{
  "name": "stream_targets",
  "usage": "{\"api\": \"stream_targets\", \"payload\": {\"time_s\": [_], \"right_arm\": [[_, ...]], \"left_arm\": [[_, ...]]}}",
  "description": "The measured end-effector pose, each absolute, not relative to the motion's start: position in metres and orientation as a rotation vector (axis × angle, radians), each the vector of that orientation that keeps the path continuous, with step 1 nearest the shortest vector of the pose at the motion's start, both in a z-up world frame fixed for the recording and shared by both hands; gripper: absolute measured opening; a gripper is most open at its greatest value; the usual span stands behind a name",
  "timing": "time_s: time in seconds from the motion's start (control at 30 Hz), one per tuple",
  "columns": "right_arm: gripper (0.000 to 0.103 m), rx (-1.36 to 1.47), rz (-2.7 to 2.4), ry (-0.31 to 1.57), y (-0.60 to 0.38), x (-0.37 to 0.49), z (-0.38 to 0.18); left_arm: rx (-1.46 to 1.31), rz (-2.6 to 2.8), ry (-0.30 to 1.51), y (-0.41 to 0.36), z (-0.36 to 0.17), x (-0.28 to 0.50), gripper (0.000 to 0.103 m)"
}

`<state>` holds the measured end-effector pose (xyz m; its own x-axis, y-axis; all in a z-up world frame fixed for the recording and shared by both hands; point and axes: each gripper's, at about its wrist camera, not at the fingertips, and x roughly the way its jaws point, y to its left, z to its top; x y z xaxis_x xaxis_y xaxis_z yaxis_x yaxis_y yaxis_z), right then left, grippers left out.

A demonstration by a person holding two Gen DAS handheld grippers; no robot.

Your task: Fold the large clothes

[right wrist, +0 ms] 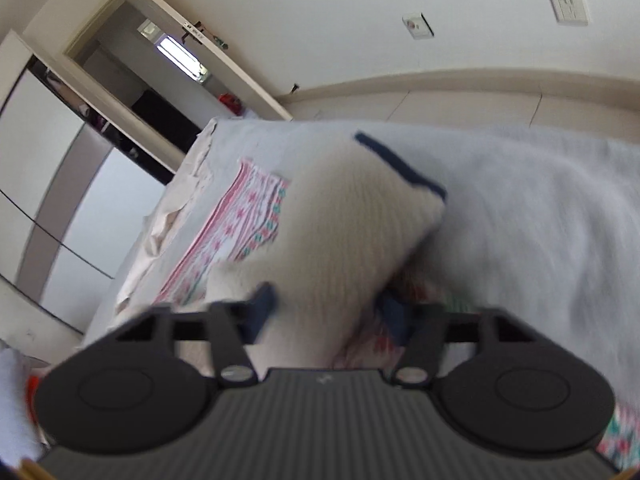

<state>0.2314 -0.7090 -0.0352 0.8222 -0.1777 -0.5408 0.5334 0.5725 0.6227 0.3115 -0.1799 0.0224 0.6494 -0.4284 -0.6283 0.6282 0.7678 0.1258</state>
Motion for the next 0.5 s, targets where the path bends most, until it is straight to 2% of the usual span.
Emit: {"api": "stream_targets", "payload": {"time_s": [0.03, 0.07, 0.23, 0.3, 0.43, 0.5], "right_arm": [[0.012, 0.801, -0.45, 0.467, -0.709, 0.241, -0.029], [0.01, 0.72, -0.468, 0.472, -0.706, 0.247, -0.021], [0.008, 0.391, -0.637, 0.384, -0.711, 0.255, 0.03], [0.008, 0.379, -0.7, 0.371, -0.727, 0.252, 0.039], [0.009, 0.331, -0.716, 0.431, -0.743, 0.265, 0.02], [0.014, 0.308, -0.759, 0.512, -0.746, 0.275, -0.002]], "left_arm": [[0.321, -0.615, 0.63, -0.188, 0.019, 0.323, 0.103], [0.293, -0.613, 0.635, -0.194, 0.017, 0.332, 0.103], [0.143, -0.619, 0.593, -0.219, 0.012, 0.375, 0.102], [0.071, -0.66, 0.601, -0.23, 0.004, 0.387, 0.101], [-0.016, -0.785, 0.697, -0.258, -0.033, 0.396, 0.101], [0.043, -0.754, 0.659, -0.27, -0.05, 0.385, 0.103]]}}
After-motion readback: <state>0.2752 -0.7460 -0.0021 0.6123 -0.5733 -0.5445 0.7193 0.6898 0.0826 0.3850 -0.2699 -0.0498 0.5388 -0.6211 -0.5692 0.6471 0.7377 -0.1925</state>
